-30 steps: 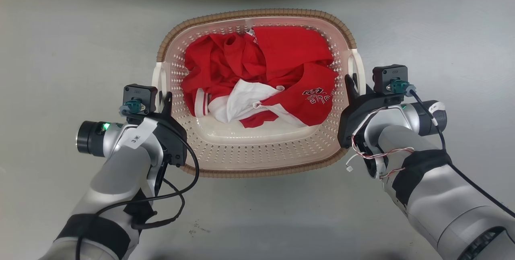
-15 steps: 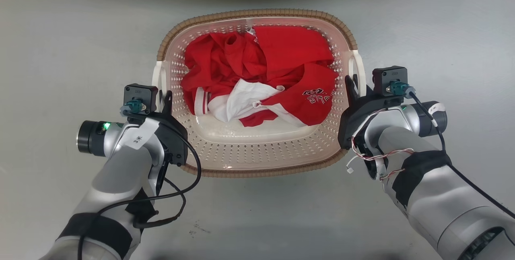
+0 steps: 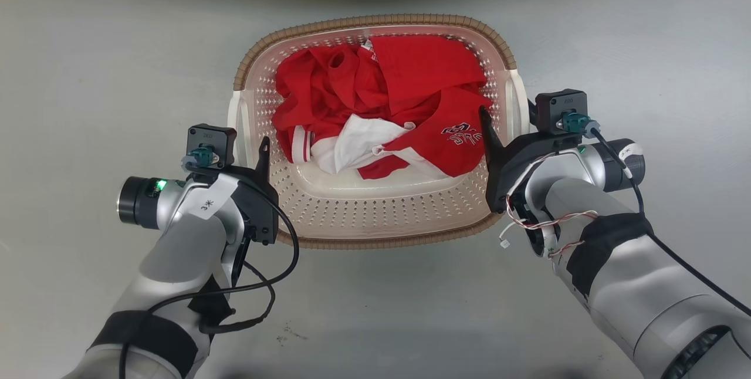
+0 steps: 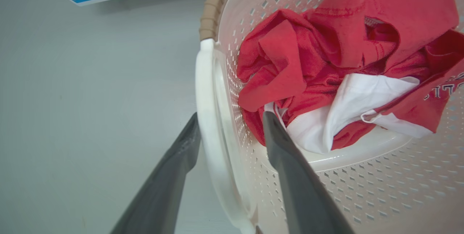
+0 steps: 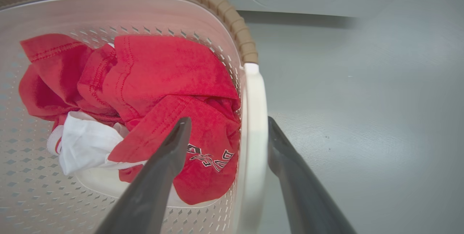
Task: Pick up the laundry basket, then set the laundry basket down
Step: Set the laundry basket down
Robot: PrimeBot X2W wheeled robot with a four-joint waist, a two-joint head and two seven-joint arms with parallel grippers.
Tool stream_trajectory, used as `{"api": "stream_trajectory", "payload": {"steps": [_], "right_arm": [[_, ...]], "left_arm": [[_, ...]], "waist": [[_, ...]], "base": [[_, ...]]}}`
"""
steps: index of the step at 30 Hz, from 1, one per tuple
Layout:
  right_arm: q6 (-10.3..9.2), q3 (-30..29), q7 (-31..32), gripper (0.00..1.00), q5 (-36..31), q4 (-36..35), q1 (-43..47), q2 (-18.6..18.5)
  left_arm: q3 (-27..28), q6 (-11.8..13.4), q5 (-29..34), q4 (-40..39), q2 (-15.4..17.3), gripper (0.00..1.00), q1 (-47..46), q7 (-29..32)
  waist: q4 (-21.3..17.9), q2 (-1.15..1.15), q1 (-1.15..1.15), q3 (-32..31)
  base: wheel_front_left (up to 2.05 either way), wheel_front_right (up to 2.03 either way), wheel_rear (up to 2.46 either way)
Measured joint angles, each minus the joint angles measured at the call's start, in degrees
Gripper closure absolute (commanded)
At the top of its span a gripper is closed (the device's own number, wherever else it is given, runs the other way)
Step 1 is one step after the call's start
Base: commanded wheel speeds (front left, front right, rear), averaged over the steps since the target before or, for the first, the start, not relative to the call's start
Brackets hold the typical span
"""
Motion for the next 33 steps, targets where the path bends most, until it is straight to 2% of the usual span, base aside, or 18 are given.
{"api": "stream_trajectory", "payload": {"steps": [8, 21, 33], "right_arm": [[0.0, 0.25, 0.0, 0.0, 0.48, 0.48, 0.0, 0.02], [0.0, -0.33, -1.67, 0.0, 0.87, 2.92, 0.01, 0.11], [0.52, -2.1, -3.11, 0.0, 1.05, 2.61, 0.62, 0.14]], "left_arm": [[0.07, 0.02, 0.0, 0.29, -0.11, 0.0, -0.04, -0.46], [1.26, 0.18, -0.51, 0.24, -0.1, 0.0, 0.0, -1.22], [3.11, -0.03, -0.58, -4.41, 0.12, 0.0, 3.11, -1.53]], "waist": [[0.0, 0.0, 0.0, -0.07], [-0.49, 0.0, 0.0, -2.88], [-1.26, 0.0, 0.0, -9.45]], "base": [[0.0, 0.0, 0.0], [0.0, 0.0, 0.0], [0.0, 0.0, 0.0]]}}
